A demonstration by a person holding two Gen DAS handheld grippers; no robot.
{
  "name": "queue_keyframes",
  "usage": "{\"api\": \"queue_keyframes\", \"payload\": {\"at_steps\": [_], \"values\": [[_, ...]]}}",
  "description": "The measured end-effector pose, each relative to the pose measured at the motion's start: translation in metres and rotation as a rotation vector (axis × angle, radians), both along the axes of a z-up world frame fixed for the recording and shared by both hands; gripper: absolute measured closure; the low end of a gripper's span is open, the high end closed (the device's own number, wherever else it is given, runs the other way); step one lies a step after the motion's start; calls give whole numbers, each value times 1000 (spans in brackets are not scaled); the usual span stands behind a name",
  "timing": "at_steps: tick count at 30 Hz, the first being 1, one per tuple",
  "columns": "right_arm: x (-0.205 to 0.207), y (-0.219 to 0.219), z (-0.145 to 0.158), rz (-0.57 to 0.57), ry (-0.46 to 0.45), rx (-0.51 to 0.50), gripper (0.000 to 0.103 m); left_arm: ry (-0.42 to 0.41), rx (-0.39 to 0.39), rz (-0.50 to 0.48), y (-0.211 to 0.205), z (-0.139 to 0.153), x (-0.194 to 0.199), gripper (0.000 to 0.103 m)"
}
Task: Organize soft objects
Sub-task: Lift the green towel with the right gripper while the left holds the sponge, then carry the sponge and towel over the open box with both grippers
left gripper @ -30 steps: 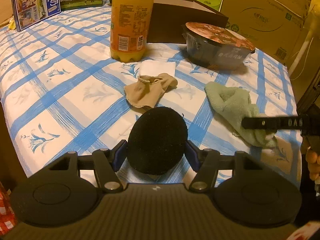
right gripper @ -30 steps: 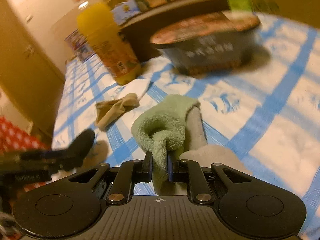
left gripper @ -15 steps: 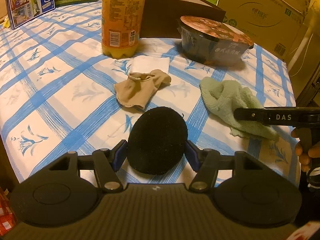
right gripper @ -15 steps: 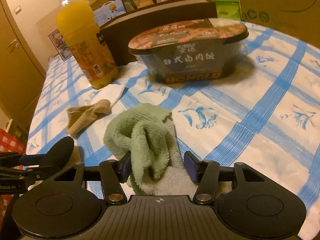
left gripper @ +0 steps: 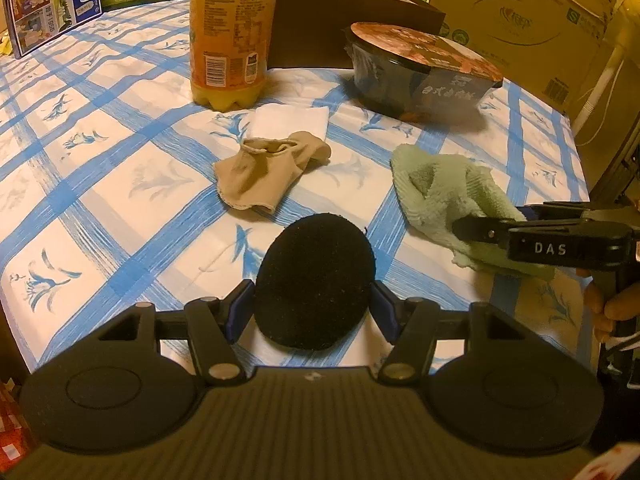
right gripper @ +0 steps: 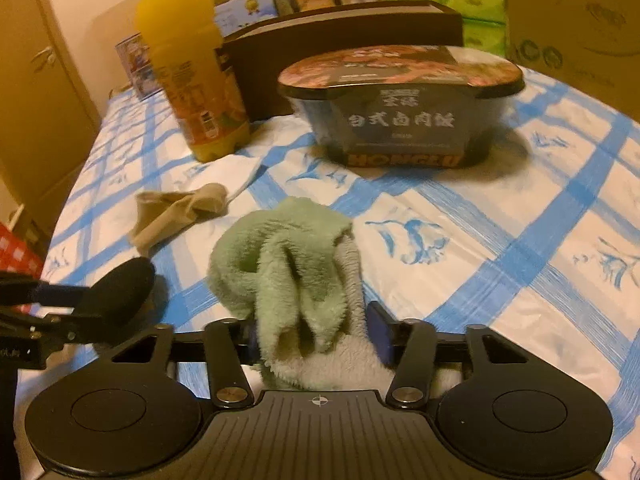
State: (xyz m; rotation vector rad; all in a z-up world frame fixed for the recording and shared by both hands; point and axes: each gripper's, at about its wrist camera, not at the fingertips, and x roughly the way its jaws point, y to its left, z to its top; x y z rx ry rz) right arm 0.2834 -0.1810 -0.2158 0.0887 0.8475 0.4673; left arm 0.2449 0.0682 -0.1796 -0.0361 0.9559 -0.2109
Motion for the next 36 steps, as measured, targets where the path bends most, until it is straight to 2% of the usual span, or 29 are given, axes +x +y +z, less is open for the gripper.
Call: {"api": "queue_keyframes", "payload": {"at_steps": [4,7,24,30,36], "values": [[-7,5,0,31,-20,-8,74,1,3,-7,-4,0,-1,43],[-11,6,0,28,-26,-3,77,2,7,-10,-8,0,-2,43],[-29,-11,24,34,-30,28,80,-63,37,-28,-26,26,-2,43],[-31,-31,47,28,-66,69,80,-119,67,-45,-37,48,6,43],[-18,-67,85,8,-122,102,80,-183,87,-82,-46,76,30,43]]}}
